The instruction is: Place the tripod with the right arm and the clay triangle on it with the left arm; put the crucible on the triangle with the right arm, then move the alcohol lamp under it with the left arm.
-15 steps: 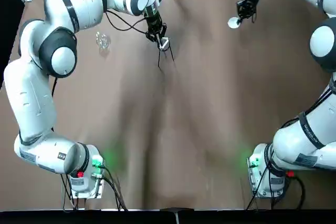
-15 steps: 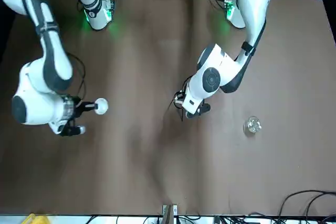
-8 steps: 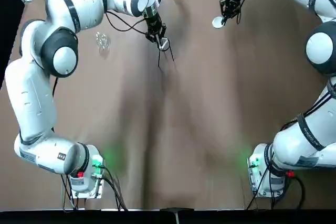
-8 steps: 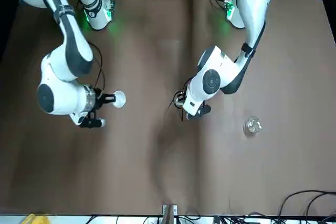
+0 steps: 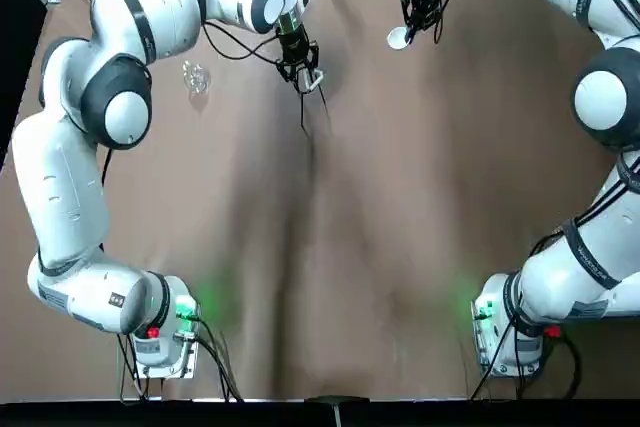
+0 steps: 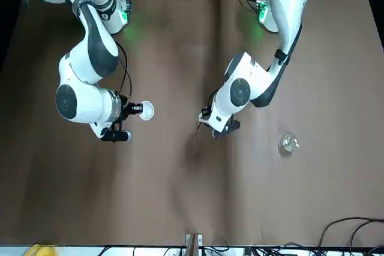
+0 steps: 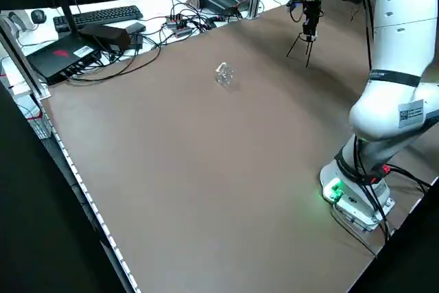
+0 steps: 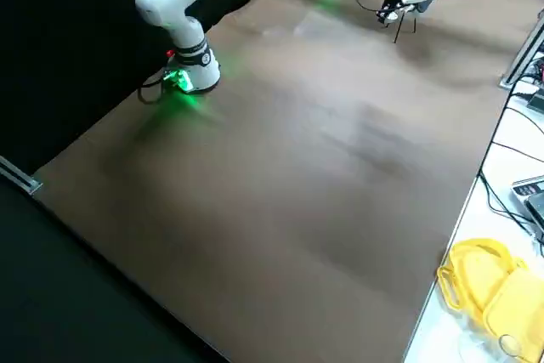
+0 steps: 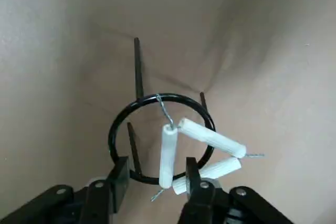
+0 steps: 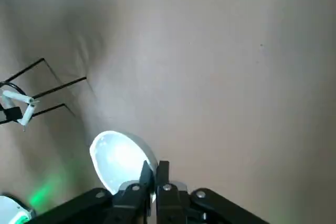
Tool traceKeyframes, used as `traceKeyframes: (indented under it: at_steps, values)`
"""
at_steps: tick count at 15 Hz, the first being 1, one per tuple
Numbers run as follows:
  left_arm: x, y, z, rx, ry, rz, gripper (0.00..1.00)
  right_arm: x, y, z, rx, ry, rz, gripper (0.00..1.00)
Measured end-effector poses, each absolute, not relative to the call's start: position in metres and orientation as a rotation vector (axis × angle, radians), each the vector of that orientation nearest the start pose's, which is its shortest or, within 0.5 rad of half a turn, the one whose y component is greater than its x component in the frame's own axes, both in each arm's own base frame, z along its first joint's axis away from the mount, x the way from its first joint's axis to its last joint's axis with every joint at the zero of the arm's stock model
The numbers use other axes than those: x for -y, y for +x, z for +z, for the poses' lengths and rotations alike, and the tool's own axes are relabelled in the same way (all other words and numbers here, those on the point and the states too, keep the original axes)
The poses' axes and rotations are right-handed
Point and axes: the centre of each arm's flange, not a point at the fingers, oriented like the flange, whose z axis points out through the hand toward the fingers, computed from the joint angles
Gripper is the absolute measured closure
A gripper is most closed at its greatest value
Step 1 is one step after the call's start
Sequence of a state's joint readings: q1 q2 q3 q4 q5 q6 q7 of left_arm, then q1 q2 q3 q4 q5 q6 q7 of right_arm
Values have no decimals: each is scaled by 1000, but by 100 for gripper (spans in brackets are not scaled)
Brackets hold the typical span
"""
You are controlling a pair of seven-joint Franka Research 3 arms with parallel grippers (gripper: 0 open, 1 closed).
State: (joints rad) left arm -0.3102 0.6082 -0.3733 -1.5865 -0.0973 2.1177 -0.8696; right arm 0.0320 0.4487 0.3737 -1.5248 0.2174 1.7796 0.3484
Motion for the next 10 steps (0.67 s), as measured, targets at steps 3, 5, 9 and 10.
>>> traceKeyframes:
  at_steps: [3,5,9,10]
  values:
    - [411,557,304,540,-3261,380,46,-250,617,410,-61,-2826,376,95]
    - [411,560,309,556,-3264,369,45,-251,617,410,-66,-2825,372,95]
    - [407,563,311,566,-3264,361,45,-256,615,410,-61,-2818,376,95]
    - [405,564,311,571,-3261,362,45,-261,613,411,-56,-2810,381,95]
